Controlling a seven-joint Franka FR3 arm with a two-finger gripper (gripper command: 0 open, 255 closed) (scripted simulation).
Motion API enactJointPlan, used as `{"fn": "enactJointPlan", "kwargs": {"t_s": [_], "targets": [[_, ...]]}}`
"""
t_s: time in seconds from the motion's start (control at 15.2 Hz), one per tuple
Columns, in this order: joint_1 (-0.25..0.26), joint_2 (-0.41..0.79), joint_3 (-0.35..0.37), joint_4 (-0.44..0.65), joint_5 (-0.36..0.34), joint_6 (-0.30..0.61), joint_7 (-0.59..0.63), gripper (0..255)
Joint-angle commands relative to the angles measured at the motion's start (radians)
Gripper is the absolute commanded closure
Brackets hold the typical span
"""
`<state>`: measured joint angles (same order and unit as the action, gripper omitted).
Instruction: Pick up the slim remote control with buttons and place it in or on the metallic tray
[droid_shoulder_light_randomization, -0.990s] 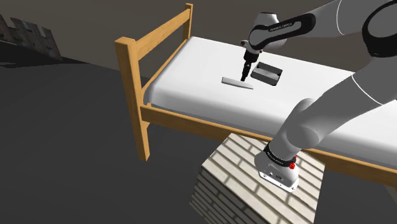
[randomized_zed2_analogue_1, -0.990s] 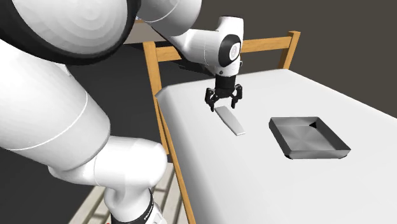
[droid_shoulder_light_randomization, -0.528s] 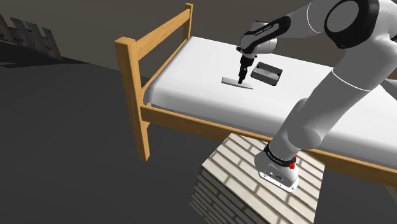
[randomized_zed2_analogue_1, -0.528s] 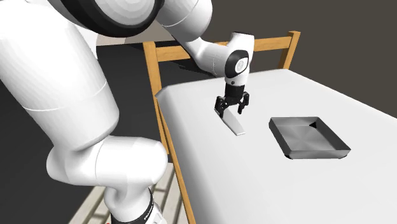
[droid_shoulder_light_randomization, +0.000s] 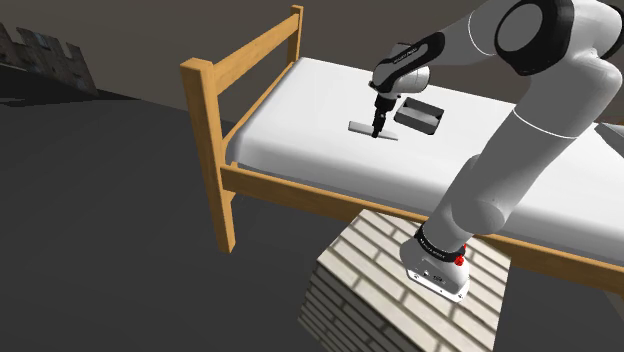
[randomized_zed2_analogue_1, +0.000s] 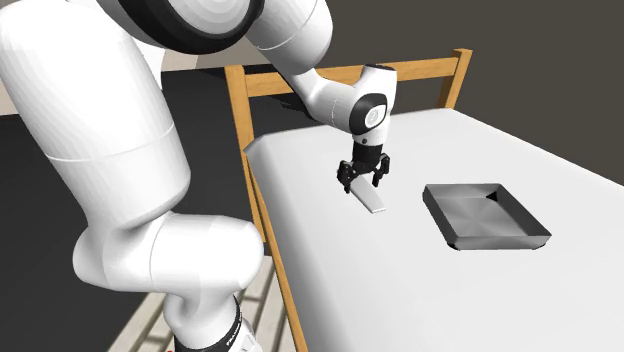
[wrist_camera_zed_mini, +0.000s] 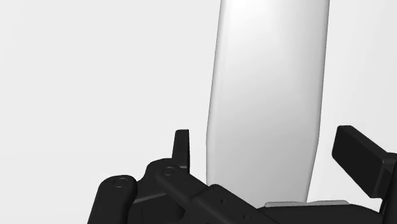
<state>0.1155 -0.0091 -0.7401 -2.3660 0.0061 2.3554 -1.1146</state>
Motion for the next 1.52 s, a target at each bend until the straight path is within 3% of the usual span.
{"fn": "enactJointPlan", "kwargs": {"t_s": [0.0,0.2,0.26,0.86,1.45], "targets": [[0.0,0.002,0.0,0.0,0.002,0.002,-0.002,0],[0.0,0.002,0.0,0.0,0.002,0.001,-0.002,0],[0.0,0.002,0.0,0.0,0.002,0.001,-0.002,255],[0.0,0.002,0.0,0.0,0.002,0.002,-0.002,255],[-0.004,-0.099,0.012,0.05,-0.084,-0.125,0.063,255]]}}
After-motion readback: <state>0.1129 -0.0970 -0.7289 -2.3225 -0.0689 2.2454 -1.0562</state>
